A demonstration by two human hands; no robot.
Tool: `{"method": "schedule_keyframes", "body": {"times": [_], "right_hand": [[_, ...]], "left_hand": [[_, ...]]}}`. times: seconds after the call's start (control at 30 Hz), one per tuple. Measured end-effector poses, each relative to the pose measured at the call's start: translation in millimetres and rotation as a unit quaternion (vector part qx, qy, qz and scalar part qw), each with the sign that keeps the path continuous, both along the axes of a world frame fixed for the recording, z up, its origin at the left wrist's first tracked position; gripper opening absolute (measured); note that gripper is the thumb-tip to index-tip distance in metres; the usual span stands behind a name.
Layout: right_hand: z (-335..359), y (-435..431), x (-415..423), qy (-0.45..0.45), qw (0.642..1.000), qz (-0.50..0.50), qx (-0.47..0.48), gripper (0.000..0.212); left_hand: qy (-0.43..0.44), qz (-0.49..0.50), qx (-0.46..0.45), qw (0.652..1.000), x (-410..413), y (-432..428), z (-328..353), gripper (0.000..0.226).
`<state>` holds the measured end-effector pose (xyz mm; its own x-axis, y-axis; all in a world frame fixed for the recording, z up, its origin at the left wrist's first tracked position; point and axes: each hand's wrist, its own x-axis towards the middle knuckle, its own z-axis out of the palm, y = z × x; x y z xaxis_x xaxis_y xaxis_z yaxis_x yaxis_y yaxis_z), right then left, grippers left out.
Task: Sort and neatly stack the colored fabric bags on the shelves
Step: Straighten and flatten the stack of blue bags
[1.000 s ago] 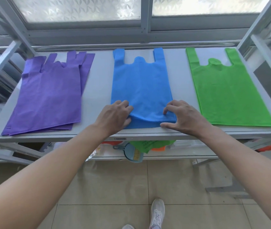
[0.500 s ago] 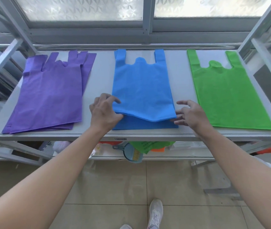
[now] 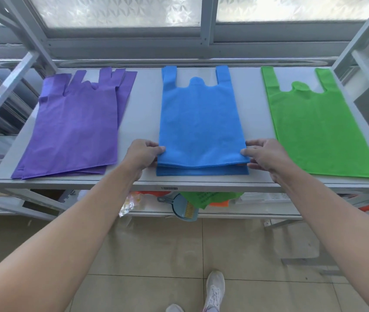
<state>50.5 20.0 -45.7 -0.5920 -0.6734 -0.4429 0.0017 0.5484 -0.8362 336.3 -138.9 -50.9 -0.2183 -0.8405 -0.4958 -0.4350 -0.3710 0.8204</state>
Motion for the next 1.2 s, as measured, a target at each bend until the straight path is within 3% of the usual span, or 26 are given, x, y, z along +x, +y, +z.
{"method": "schedule_keyframes", "body": {"times": [0.4, 0.67, 0.87, 0.93, 1.03, 1.2], "right_hand": [[-11.9, 9.4, 2.4, 0.162, 0.983, 0.081, 0.034, 0.027], [-7.6, 10.0, -1.6, 0.17, 0.974, 0.128, 0.077, 0.022], [-2.0, 10.1, 1.0, 0.23, 0.952, 0.167, 0.109, 0.015], [-2.0, 9.3, 1.8, 0.255, 0.943, 0.175, 0.123, 0.019], [3.2, 10.6, 3.8, 0.268, 0.935, 0.185, 0.139, 0.039], [10.3, 15.3, 15.3, 0.352, 0.9, 0.237, 0.098, 0.049]], "left_hand": [[-0.099, -0.064, -0.104, 0.988, -2.6, 8.2, 3.2, 0.008], [-0.138, -0.065, -0.125, 0.98, -7.2, 11.7, 4.0, 0.019], [-0.172, -0.072, -0.127, 0.974, -10.1, 10.6, 6.6, 0.022], [-0.218, -0.096, -0.153, 0.959, -11.5, 13.9, 9.2, 0.026], [-0.323, -0.144, -0.23, 0.907, -12.6, 24.0, 6.1, 0.044], [-0.343, -0.182, -0.315, 0.866, -12.8, 32.7, -5.2, 0.053]]}}
